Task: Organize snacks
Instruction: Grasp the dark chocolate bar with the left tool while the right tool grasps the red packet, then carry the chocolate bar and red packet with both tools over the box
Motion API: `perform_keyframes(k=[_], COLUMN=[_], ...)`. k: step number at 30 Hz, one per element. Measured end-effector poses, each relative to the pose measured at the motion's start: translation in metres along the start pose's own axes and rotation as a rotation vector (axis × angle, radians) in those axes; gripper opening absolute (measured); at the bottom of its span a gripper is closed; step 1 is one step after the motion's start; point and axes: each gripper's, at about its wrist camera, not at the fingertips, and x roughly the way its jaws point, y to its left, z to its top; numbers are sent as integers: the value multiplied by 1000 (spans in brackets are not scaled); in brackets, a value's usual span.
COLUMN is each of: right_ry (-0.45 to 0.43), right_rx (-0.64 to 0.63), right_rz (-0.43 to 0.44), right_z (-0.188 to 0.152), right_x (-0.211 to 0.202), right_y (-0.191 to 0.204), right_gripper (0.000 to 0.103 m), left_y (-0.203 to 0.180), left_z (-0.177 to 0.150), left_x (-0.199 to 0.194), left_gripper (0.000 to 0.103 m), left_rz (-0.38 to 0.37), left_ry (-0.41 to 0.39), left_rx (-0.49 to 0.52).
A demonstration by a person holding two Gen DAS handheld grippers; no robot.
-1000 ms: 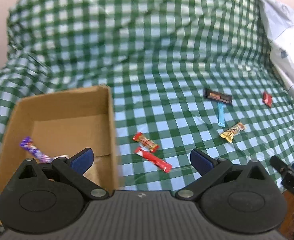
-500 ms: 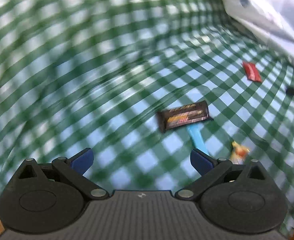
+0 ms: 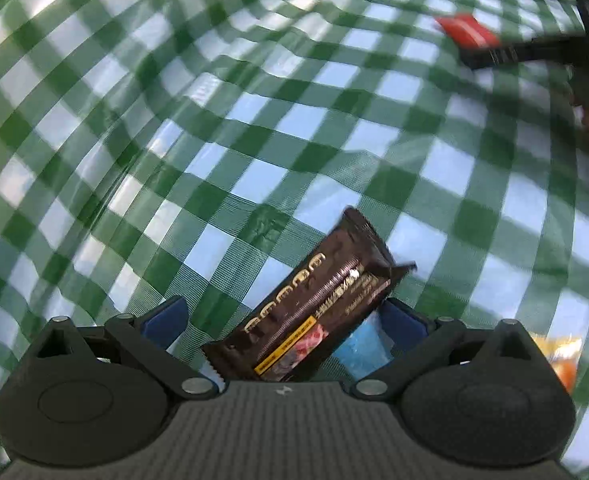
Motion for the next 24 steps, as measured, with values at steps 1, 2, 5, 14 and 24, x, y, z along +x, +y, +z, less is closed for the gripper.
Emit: perform_keyframes(k=[1,2,5,14,24], right_ry=[-12,-25,-32,-141,-184], right_rx=[-22,-30,-93,-68,-47], right_rz=[11,59,89,233,498], right_z=[-1,-1,-1,-1,-34], right_x=[-3,-6,-14,-112,-302], right_y=[1,1,4,6,25], right_gripper=[96,72,44,44,44], left_y=[5,11,27,54,50], left_z=[-1,0,-3,-40,-140], left_x=[-3,-5,-15,-116,-286], left_gripper=[65,57,39,37,37], left_rz=[-34,-81,-104,-74,-63], left_ry=[-3,9,4,-112,-199], left_rx=[-38,-95,-220,-403,-587])
